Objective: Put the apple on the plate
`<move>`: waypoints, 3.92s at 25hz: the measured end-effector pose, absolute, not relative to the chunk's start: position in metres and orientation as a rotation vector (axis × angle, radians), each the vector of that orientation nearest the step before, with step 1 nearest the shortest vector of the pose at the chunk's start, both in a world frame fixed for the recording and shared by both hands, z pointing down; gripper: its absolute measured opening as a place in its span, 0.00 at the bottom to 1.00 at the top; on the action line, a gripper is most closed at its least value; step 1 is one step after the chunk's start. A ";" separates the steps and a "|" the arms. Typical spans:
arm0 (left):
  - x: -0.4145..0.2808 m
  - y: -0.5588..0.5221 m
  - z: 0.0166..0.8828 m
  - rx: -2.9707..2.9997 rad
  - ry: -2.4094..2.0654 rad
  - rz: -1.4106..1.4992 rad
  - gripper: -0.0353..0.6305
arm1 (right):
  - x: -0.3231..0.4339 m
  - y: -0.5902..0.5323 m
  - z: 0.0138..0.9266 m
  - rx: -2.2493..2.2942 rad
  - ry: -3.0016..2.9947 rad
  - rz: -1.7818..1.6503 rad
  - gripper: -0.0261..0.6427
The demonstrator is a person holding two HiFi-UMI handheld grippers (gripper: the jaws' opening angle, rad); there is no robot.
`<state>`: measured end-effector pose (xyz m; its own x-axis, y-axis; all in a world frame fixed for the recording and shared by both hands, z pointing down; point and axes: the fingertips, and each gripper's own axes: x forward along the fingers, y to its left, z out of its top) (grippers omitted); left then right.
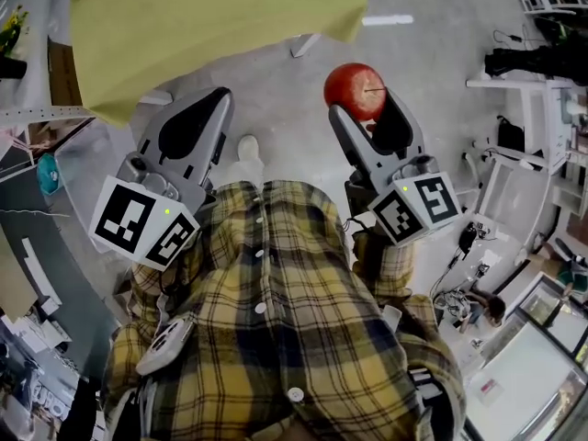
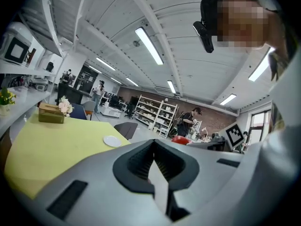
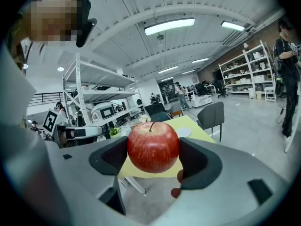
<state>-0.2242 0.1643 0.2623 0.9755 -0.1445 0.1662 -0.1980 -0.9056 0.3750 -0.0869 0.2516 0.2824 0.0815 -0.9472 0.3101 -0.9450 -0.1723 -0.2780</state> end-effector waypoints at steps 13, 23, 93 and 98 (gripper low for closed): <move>-0.169 0.142 0.275 2.704 -0.185 0.234 0.06 | -0.041 0.233 0.294 -2.318 1.972 -0.713 0.55; -0.073 0.103 0.273 2.704 -0.232 0.215 0.06 | 0.050 0.184 0.295 -2.263 2.052 -0.714 0.55; 0.051 -0.193 0.262 2.581 -0.616 0.108 0.06 | 0.157 -0.167 0.292 -1.849 2.577 -0.763 0.55; 0.051 -0.190 0.259 2.574 -0.689 0.087 0.06 | 0.162 -0.169 0.297 -1.798 2.603 -0.772 0.55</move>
<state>0.0510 -0.1897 0.2590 0.8719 -0.4563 0.1776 -0.4861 -0.7629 0.4262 0.1624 -0.1687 0.2969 -0.3857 -0.8525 0.3527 -0.9070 0.2805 -0.3141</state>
